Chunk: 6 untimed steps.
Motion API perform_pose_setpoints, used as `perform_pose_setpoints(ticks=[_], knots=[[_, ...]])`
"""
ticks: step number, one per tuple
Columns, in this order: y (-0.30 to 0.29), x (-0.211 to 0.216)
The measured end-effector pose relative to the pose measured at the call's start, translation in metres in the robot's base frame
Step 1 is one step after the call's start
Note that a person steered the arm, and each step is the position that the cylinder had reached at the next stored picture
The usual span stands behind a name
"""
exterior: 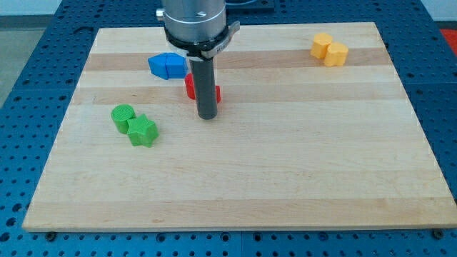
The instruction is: Push red circle above the red star
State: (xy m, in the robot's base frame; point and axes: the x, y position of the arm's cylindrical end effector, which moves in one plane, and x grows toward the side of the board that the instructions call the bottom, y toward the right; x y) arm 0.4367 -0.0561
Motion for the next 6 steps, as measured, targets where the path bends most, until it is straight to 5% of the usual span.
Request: perform_pose_setpoints(ticks=[2, 6], knots=[[-0.067, 0.026], [-0.087, -0.046]])
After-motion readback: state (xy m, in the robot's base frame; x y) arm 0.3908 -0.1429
